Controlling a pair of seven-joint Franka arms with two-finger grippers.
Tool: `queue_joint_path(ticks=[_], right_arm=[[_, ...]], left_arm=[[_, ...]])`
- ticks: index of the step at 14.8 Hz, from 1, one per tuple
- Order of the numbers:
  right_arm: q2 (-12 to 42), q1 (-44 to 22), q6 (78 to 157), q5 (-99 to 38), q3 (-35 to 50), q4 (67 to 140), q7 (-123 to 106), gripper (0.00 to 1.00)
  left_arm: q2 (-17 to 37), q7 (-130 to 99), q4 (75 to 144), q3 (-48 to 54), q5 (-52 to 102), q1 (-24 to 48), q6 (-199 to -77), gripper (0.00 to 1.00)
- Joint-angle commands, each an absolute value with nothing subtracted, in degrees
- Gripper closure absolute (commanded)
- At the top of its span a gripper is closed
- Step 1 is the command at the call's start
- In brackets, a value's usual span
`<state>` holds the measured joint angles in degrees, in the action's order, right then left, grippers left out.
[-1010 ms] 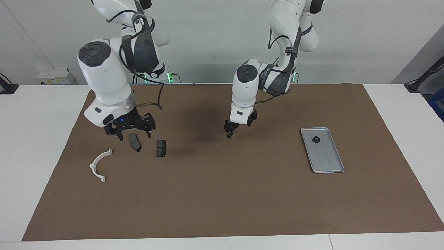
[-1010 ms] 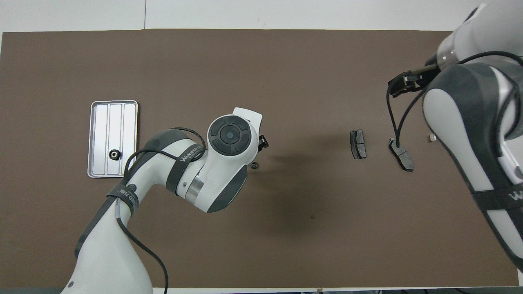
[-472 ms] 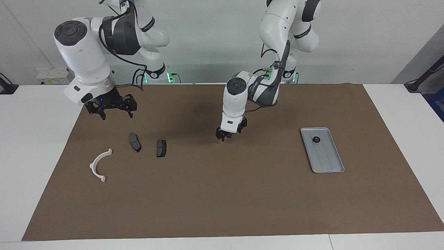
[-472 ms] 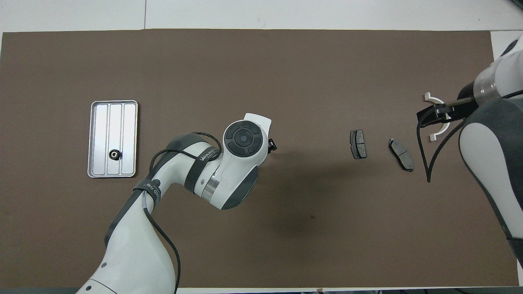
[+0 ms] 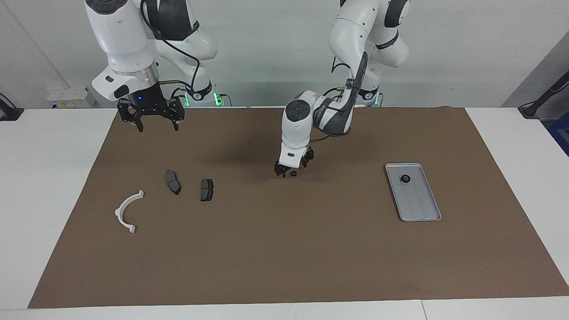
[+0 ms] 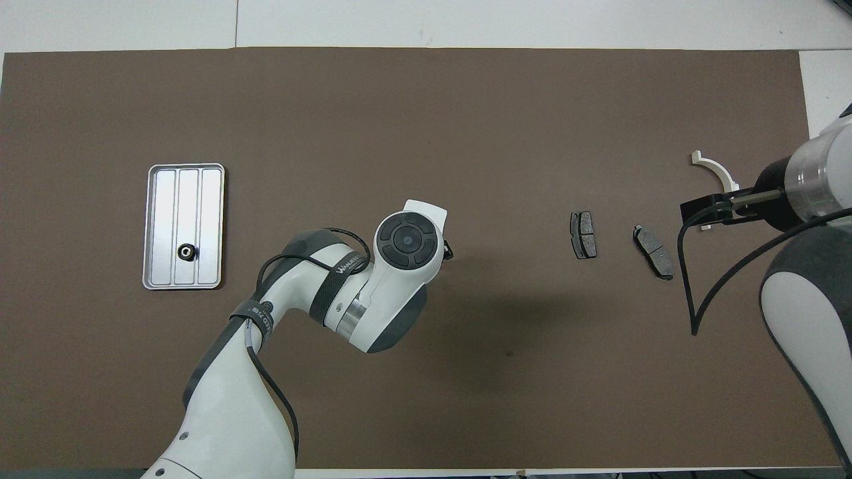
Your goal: Pick bearing gear from pile to tray
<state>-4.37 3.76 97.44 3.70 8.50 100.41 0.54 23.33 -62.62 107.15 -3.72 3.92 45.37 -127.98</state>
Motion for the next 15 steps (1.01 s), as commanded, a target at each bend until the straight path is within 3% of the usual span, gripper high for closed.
queue_joint_path(ticks=[1,4,12,15], right_arm=[[-4.0,3.8,97.9,2.5,6.4,98.4,-1.5,0.0],[-2.8,3.8,95.7,2.4,5.3,94.2,-3.8,0.0],[-3.8,1.3,95.0,2.3,1.8,94.3,-4.0,0.0],[-3.8,1.7,94.9,0.6,1.7,94.4,-4.0,0.0]], left_arm=[[22.0,-63.1,109.2,-4.7,4.7,46.4,-129.7,0.08],[22.0,-63.1,109.7,-4.7,4.7,46.2,-131.1,0.12],[21.9,-63.1,110.9,-4.7,4.7,46.0,-133.0,0.15],[21.8,-63.2,111.3,-4.7,4.7,46.1,-133.2,0.3]])
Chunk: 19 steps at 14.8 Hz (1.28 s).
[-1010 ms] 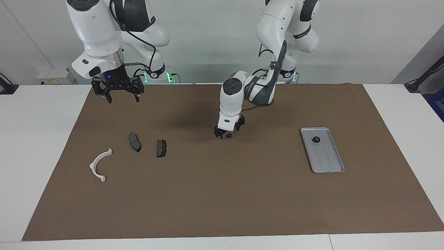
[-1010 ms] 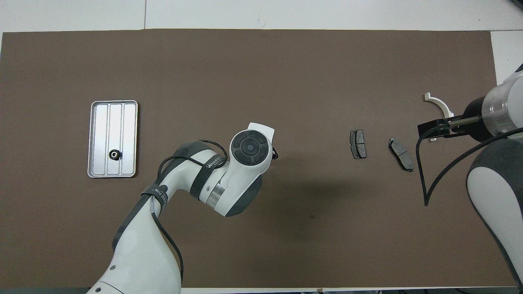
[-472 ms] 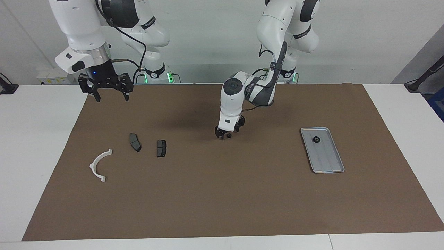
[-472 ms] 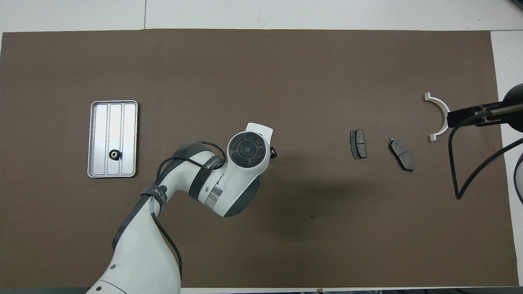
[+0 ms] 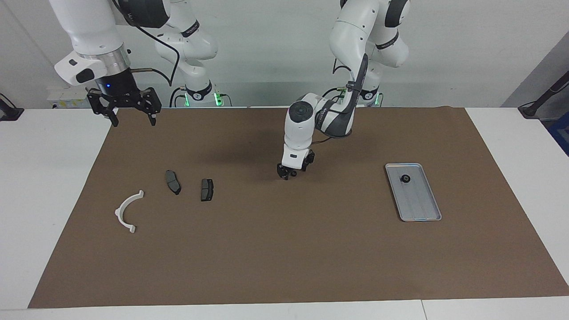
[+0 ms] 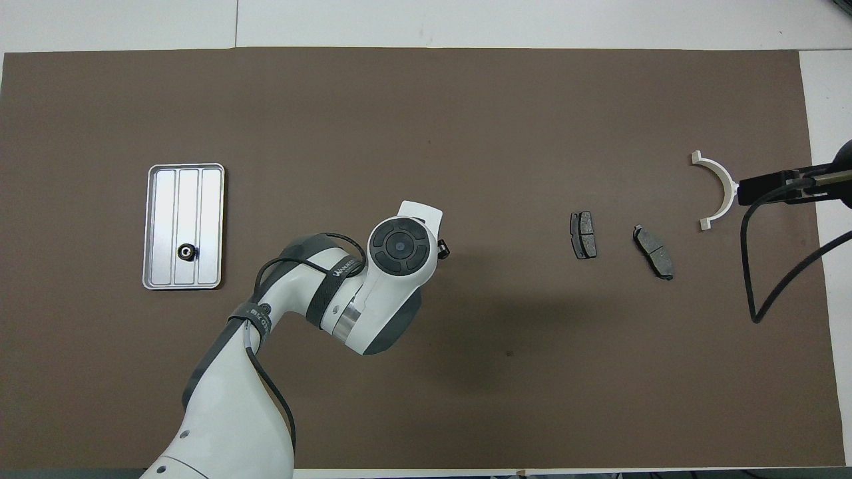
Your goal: Pick bearing gear from pile to tray
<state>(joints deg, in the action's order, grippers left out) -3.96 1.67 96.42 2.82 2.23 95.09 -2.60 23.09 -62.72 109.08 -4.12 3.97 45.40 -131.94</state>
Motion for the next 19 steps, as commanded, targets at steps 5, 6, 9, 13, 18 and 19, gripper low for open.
queue_joint_path(ticks=[5,6,9,13,18,19], right_arm=[[-4.1,1.8,91.1,-0.2,1.8,94.5,-4.0,0.0],[-4.2,1.8,90.7,-1.4,1.8,94.5,-3.8,0.0],[-4.2,1.9,90.4,-1.5,1.8,94.4,-3.8,0.0],[-4.7,1.9,89.5,-1.4,1.8,94.5,-3.7,0.0],[-4.7,1.8,89.5,-1.4,1.8,94.7,-3.7,0.0],[-4.7,1.8,89.5,-1.4,1.8,94.7,-3.7,0.0]], left_arm=[[21.8,-63.2,111.2,-4.7,4.7,46.0,-133.0,0.69],[21.9,-63.2,111.2,-4.8,4.7,46.0,-132.9,0.77],[21.8,-63.4,110.9,-5.0,4.7,45.7,-131.7,1.0],[21.5,-63.6,107.9,-5.4,4.3,44.0,-123.9,1.0],[15.1,-55.1,109.4,-5.2,4.0,33.9,-120.1,1.0],[14.5,-51.5,109.5,-5.2,4.0,31.0,-119.3,1.0]])
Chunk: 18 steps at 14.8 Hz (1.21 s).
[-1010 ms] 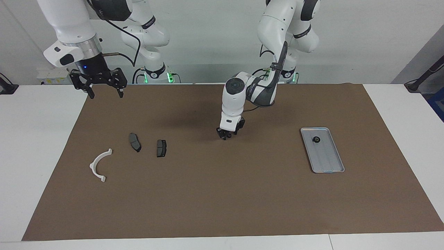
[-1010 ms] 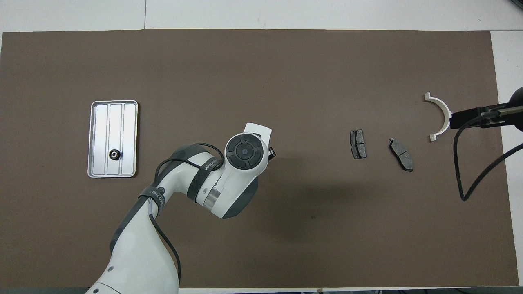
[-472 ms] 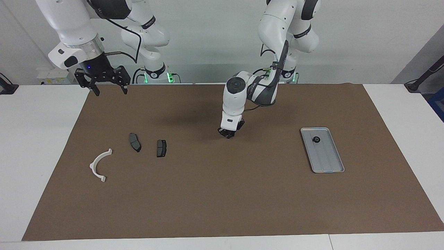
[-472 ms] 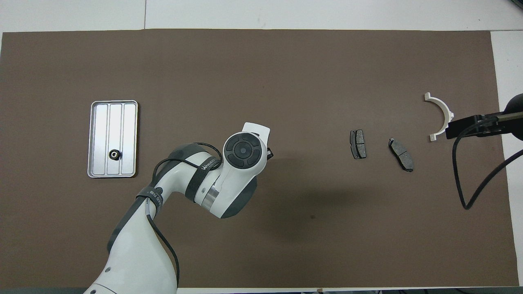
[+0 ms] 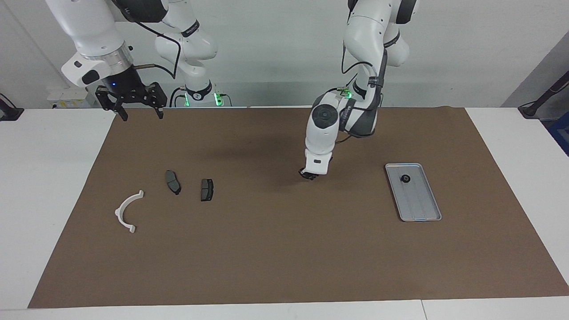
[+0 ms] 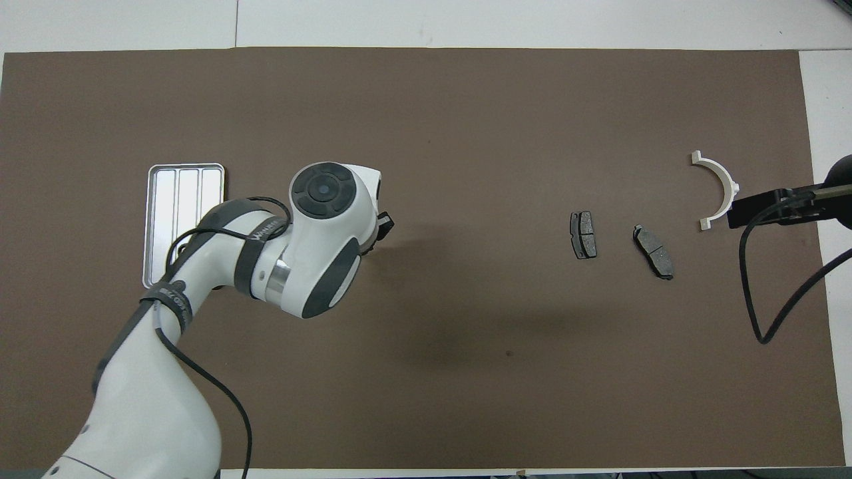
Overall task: Pick bearing gear from pile to tray
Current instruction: 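Carry the bearing with the left gripper over the silver tray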
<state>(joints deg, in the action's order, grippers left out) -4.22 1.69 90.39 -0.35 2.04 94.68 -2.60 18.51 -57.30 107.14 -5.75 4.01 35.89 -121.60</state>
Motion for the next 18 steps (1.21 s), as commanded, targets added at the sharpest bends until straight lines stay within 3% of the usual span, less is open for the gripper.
queue_joint_path(ticks=[1,8,18], right_arm=[[-4.7,1.8,89.5,-1.4,1.8,94.7,-3.7,0.0],[-4.7,1.6,89.5,-1.4,1.7,94.7,-3.7,0.0],[-4.7,1.6,89.5,-1.4,1.6,94.8,-3.8,0.0]], left_arm=[[14.6,-48.3,109.3,-5.2,4.0,28.8,-119.4,1.0],[15.0,-19.4,109.4,-5.3,3.8,10.7,-121.2,1.0],[19.9,-14.6,109.3,-5.3,0.4,5.2,-131.0,1.0]])
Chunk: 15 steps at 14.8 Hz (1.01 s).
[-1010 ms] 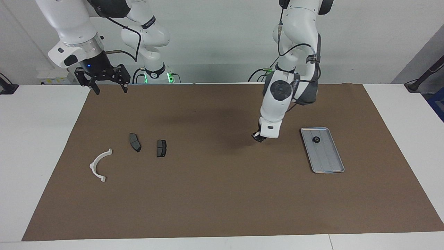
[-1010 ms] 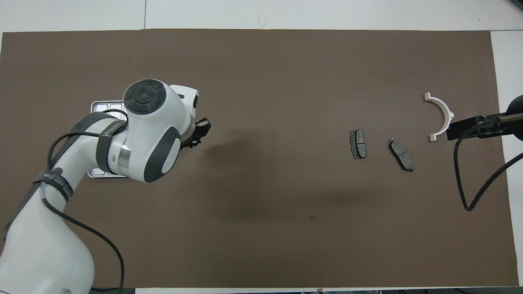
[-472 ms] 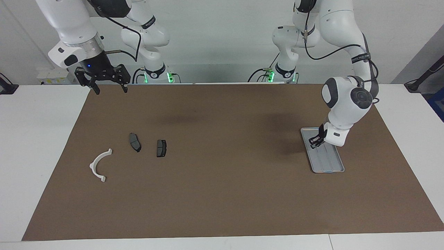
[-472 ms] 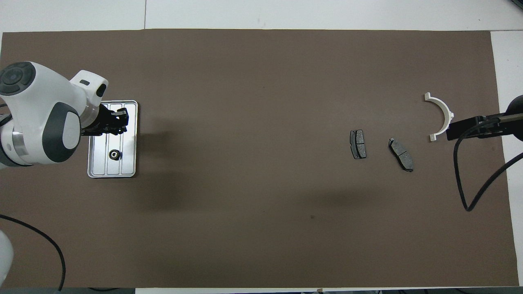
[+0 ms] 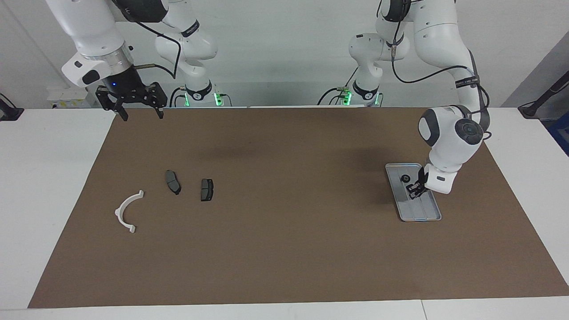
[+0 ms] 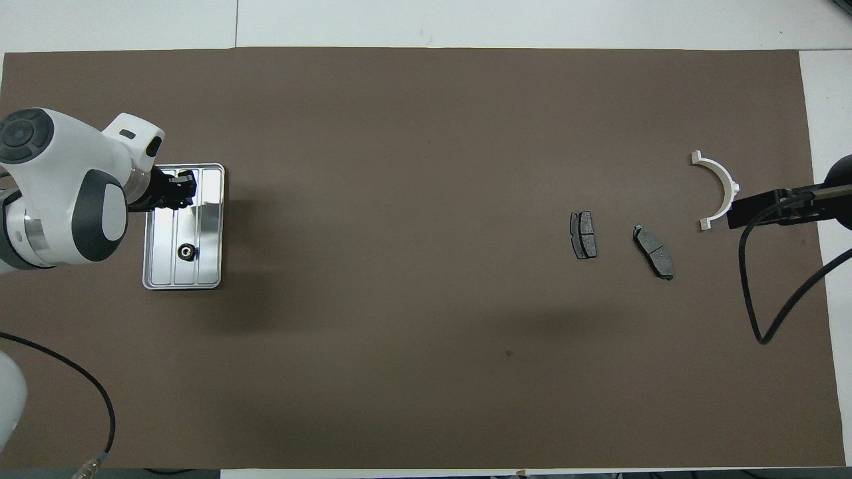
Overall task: Pick bearing gear from pile to tray
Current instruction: 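Carry the bearing with the left gripper over the silver tray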
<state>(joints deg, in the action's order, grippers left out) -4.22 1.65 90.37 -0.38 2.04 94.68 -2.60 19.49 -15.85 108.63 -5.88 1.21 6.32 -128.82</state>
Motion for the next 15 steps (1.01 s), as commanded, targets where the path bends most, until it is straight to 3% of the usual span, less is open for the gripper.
queue_joint_path(ticks=[1,12,14,15], right_arm=[[-4.7,1.6,89.5,-1.4,1.6,94.8,-3.8,0.0],[-4.8,1.6,89.6,-1.3,1.6,94.9,-3.9,0.0],[-4.8,1.6,89.6,-1.3,1.6,94.8,-3.9,0.0],[-4.8,1.6,89.6,-1.3,1.6,94.9,-3.9,0.0]], left_arm=[[20.3,-14.4,109.3,-5.3,0.4,5.1,-131.8,1.0],[20.7,-14.4,113.7,-5.2,0.4,4.2,-137.4,0.9],[20.7,-14.4,113.6,-5.2,0.4,4.2,-137.1,0.73],[20.7,-14.4,113.6,-5.3,0.4,4.2,-137.0,0.54]])
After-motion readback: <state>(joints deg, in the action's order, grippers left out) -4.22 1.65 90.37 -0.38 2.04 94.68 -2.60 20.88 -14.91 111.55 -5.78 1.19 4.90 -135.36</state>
